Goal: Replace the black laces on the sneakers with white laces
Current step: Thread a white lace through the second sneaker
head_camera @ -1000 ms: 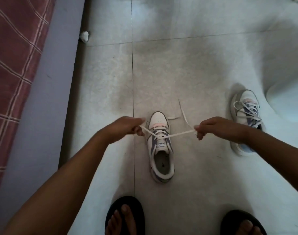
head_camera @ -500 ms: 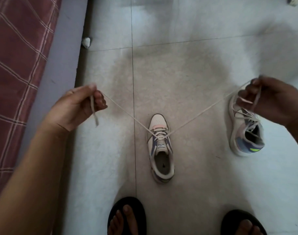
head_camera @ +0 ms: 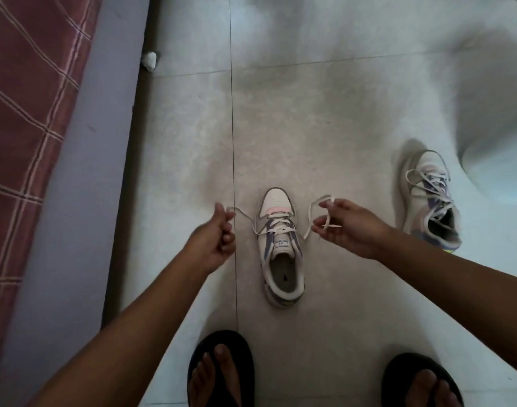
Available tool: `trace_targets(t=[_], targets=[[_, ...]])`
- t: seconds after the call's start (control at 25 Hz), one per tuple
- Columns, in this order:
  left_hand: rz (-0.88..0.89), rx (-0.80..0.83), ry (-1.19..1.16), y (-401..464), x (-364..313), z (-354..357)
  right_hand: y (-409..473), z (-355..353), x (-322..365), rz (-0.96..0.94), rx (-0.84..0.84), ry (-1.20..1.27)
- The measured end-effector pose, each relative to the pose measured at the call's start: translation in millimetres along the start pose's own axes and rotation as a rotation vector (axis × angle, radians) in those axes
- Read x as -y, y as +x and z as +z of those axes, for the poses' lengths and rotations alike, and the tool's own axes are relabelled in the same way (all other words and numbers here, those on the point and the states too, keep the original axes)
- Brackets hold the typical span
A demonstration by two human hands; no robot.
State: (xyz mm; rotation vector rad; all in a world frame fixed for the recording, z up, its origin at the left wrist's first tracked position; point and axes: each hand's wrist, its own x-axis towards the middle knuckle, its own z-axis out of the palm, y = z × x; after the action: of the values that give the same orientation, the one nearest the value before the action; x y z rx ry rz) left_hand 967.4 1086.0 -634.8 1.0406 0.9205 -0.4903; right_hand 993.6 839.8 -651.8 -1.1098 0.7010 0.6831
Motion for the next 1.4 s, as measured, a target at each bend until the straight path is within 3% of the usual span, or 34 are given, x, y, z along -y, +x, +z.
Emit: trace_targets(t=[0.12, 0.28, 0.4, 0.6, 0.96, 1.08, 1.4], targets=[[-0.163, -0.002, 0.137, 5, 20, -1, 2, 7, -14, 0.032, 0.03, 0.032], [-0.07, -0.001, 0.013, 7, 21, 5, 4, 8, -24, 0.026, -0.044, 0.073], [-0.03, 0.034, -0.066, 9, 23, 7, 3, 7, -29, 0.05, -0.052, -0.206], [0.013, -0.08, 0.177, 15, 30, 2, 2, 10, -33, 0.013, -0.051, -0.139], [0.042, -0.039, -0.04, 16, 34, 9, 5, 17, -40, -0.146, -0.115, -0.298], [0.059, -0.055, -0.041, 15, 37, 9, 6, 17, -42, -0.233, -0.143, -0.483], [0.229, -0.086, 0.265, 12, 48, 10, 4, 22, -48, -0.25, -0.149, -0.572]])
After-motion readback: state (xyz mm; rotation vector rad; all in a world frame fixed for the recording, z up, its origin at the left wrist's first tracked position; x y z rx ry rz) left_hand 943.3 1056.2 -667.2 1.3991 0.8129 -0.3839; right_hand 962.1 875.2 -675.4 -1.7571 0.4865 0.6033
